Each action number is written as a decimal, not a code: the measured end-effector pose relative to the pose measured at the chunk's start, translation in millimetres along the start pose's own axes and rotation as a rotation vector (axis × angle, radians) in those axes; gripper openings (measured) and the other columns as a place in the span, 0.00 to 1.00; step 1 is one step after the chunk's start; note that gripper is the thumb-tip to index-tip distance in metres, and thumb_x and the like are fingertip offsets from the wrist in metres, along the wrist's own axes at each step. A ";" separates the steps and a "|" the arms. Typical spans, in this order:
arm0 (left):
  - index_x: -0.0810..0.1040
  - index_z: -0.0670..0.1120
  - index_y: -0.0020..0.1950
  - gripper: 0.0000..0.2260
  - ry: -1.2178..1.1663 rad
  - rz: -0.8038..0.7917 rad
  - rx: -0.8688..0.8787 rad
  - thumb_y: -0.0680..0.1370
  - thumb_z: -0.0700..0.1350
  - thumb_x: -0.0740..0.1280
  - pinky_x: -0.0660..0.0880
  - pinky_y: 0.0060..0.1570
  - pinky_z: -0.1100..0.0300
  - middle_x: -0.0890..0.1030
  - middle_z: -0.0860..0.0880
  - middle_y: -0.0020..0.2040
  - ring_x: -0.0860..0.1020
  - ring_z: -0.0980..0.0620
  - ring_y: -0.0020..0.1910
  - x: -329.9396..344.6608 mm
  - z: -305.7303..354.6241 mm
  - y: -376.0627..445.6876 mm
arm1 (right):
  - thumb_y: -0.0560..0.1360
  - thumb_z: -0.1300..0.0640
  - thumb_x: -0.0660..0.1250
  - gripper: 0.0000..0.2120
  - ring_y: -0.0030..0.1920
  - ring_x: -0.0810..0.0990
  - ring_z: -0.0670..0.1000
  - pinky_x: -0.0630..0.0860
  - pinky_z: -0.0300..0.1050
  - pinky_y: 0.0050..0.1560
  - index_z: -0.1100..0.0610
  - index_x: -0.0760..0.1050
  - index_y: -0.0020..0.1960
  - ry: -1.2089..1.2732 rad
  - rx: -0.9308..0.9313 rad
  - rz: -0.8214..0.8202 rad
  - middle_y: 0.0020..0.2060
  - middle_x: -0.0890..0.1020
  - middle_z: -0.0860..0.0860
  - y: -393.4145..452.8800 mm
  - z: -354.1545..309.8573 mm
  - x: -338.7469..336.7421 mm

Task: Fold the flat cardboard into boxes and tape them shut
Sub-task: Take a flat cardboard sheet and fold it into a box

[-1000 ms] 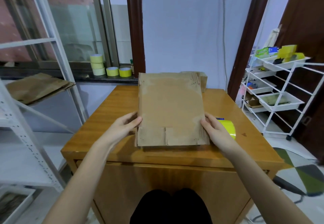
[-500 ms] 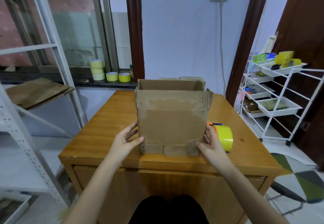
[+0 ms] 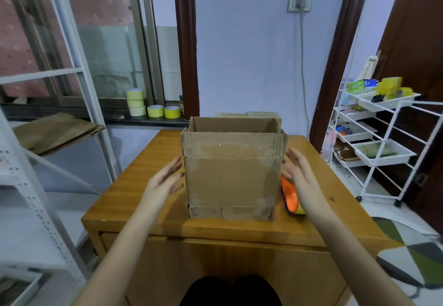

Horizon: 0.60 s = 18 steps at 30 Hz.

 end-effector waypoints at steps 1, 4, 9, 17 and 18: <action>0.69 0.53 0.70 0.18 -0.067 0.024 -0.006 0.81 0.41 0.60 0.75 0.53 0.61 0.73 0.52 0.66 0.76 0.56 0.57 0.6 9.1 4.0 | 0.76 0.44 0.62 0.23 0.70 0.67 0.46 0.66 0.52 0.71 0.44 0.64 0.69 0.025 -0.002 0.016 0.70 0.67 0.44 6.4 -9.6 -0.5; 0.72 0.58 0.65 0.13 -0.149 0.055 -0.018 0.82 0.49 0.59 0.74 0.57 0.54 0.73 0.53 0.66 0.73 0.50 0.62 9.5 35.2 15.1 | 0.68 0.32 0.58 0.28 0.70 0.67 0.46 0.66 0.55 0.70 0.39 0.67 0.65 -0.016 -0.022 -0.008 0.70 0.69 0.44 23.6 -29.9 3.2; 0.73 0.63 0.61 0.11 -0.114 0.027 -0.012 0.82 0.55 0.55 0.73 0.61 0.49 0.76 0.54 0.61 0.73 0.50 0.63 25.2 55.8 22.4 | 0.77 0.35 0.55 0.29 0.71 0.65 0.44 0.61 0.55 0.73 0.45 0.62 0.74 -0.118 -0.052 -0.038 0.70 0.69 0.43 26.7 -35.7 15.4; 0.72 0.62 0.65 0.18 -0.071 0.066 -0.042 0.79 0.63 0.52 0.67 0.67 0.44 0.73 0.52 0.67 0.71 0.47 0.67 29.1 60.1 18.5 | 0.81 0.42 0.54 0.20 0.62 0.73 0.43 0.68 0.44 0.63 0.52 0.69 0.67 -0.095 -0.080 0.091 0.58 0.76 0.43 27.8 -41.2 18.8; 0.72 0.60 0.67 0.20 -0.055 0.084 -0.038 0.79 0.64 0.53 0.65 0.68 0.43 0.73 0.52 0.68 0.70 0.47 0.68 29.5 61.0 19.2 | 0.81 0.44 0.55 0.19 0.58 0.74 0.42 0.69 0.42 0.60 0.53 0.70 0.65 -0.098 -0.083 0.118 0.54 0.76 0.42 27.6 -44.3 19.9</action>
Point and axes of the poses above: each hand's wrist, its own y-axis towards the middle knuckle, its own x-axis out of the palm, z = x × y, the point moved 5 cm from there along y, towards the middle knuckle
